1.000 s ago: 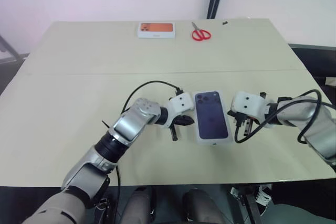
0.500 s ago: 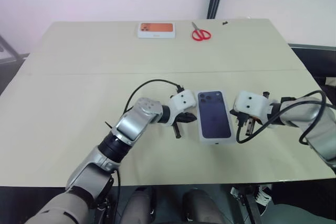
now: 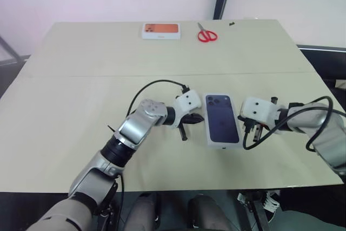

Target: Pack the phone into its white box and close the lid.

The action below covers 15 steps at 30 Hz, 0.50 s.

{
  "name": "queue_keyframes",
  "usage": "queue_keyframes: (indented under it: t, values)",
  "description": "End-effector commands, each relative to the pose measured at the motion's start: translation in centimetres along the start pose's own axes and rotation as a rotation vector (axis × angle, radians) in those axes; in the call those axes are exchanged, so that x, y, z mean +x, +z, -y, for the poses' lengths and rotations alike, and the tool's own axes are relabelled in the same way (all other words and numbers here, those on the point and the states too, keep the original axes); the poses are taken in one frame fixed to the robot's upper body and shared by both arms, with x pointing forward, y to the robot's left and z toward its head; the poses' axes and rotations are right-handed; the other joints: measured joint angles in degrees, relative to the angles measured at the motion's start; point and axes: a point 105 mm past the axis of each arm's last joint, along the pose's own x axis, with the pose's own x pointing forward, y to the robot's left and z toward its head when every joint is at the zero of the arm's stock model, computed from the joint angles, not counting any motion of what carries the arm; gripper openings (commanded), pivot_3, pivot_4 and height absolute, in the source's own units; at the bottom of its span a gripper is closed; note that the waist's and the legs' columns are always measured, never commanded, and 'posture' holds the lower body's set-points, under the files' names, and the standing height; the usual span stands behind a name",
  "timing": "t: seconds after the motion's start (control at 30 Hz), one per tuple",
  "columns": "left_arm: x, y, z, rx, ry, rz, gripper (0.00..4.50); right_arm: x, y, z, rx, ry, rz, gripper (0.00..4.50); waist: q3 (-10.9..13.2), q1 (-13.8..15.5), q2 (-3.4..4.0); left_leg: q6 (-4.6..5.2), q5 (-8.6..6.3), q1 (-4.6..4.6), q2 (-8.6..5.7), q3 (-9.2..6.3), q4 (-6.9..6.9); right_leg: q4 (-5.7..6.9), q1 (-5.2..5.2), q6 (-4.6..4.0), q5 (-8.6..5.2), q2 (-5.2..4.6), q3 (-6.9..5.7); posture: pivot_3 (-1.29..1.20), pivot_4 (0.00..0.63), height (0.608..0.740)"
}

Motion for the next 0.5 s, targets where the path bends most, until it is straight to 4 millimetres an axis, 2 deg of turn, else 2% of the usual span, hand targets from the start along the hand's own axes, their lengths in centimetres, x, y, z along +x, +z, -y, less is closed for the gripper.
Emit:
queue_keyframes:
  t: [0.03, 0.17, 0.3, 0.4, 0.5]
  values:
    - [0.2, 1.2, 0.7, 0.041, -0.022, 0.038, 0.0, -0.3, 0.8, 0.2, -0.014, -0.014, 0.038, 0.02, 0.0, -0.03, 0.0, 0.0, 0.0, 0.0, 0.0, 0.0, 0.0, 0.0, 0.0, 0.0, 0.0, 0.0, 0.0, 0.0, 0.15, 0.74]
    - [-0.2, 0.7, 0.3, 0.035, -0.001, 0.027, 0.0, -0.5, 0.7, 0.7, -0.008, -0.039, 0.035, 0.02, 0.0, -0.11, 0.0, 0.0, 0.0, 0.01, 0.0, 0.0, 0.0, 0.01, 0.0, 0.0, 0.0, 0.0, 0.0, 0.0, 0.15, 0.74]
    - [-1.7, 0.2, -1.4, 0.031, 0.066, 0.012, 0.0, -1.8, 0.6, 2.0, 0.001, -0.078, 0.045, 0.02, 0.0, -0.16, 0.0, -0.01, 0.0, 0.01, 0.0, 0.0, 0.0, 0.01, -0.01, 0.0, 0.0, 0.0, 0.0, 0.0, 0.15, 0.74]
    - [-2.8, 0.8, -3.0, 0.038, 0.114, 0.019, 0.0, -3.0, 1.0, 2.1, 0.016, -0.051, 0.09, 0.02, 0.0, -0.06, 0.0, -0.01, 0.01, 0.02, 0.0, 0.0, 0.0, 0.03, -0.01, 0.0, 0.0, 0.01, 0.0, 0.0, 0.15, 0.74]
    - [-3.2, 1.7, -3.7, 0.043, 0.11, 0.033, 0.0, -3.9, 1.3, 1.7, 0.042, -0.009, 0.121, 0.02, 0.0, 0.32, 0.0, -0.01, 0.01, 0.02, -0.01, 0.0, 0.02, 0.02, 0.03, 0.0, 0.0, 0.0, -0.01, 0.0, 0.15, 0.74]
